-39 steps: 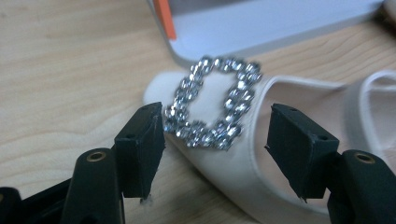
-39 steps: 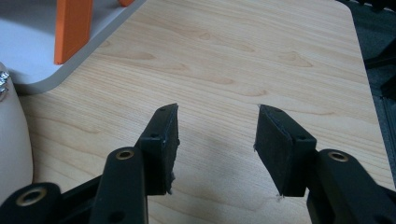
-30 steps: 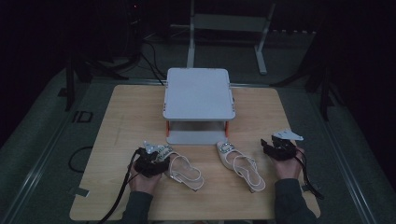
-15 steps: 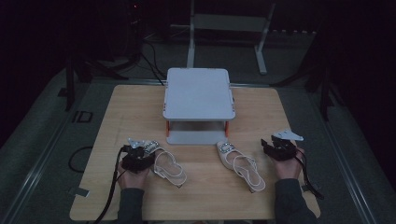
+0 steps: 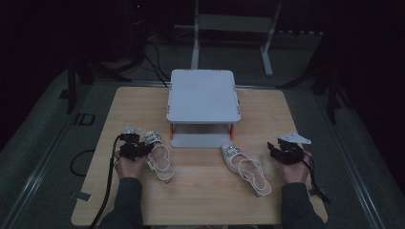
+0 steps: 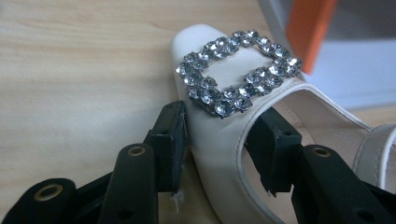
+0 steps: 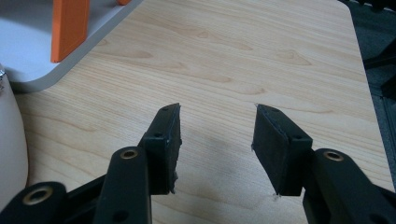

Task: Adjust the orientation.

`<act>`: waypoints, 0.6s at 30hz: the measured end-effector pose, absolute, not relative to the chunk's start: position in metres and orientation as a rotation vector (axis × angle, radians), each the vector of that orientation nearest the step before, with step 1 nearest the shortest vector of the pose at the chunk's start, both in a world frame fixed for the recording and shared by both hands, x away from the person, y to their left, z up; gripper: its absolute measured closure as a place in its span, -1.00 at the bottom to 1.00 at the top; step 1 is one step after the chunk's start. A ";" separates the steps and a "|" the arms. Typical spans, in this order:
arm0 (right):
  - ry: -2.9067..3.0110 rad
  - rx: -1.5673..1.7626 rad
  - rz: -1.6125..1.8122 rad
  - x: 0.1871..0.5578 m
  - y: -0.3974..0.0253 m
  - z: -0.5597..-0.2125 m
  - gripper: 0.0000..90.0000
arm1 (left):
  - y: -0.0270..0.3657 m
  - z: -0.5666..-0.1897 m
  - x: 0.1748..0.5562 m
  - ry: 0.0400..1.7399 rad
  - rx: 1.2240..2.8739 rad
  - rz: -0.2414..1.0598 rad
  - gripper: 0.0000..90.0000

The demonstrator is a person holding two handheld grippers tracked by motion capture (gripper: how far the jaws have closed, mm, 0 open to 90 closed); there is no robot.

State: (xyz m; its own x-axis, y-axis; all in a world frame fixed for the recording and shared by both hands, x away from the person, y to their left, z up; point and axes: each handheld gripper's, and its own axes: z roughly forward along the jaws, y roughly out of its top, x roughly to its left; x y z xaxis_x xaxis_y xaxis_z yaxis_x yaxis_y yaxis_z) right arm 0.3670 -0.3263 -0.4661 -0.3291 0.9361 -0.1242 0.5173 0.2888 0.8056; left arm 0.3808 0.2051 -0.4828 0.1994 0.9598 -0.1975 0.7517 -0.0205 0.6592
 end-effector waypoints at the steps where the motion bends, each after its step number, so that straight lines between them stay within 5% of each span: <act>1: 1.957 1.297 0.899 0.367 -0.327 -0.466 0.14 | 0.206 -0.482 0.384 1.598 1.822 0.402 0.27; 18: 1.953 1.300 0.906 0.366 -0.328 -0.465 0.15 | 0.213 -0.479 0.412 1.506 1.932 0.391 0.16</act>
State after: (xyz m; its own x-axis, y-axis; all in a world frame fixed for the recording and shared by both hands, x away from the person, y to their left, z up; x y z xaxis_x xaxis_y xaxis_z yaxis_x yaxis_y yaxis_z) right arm 0.3664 -0.3281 -0.4653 -0.3260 0.9379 -0.1186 0.5153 0.2814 0.8095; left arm 0.4120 0.2133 -0.4789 0.2965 0.9427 -0.1531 0.7494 -0.1302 0.6492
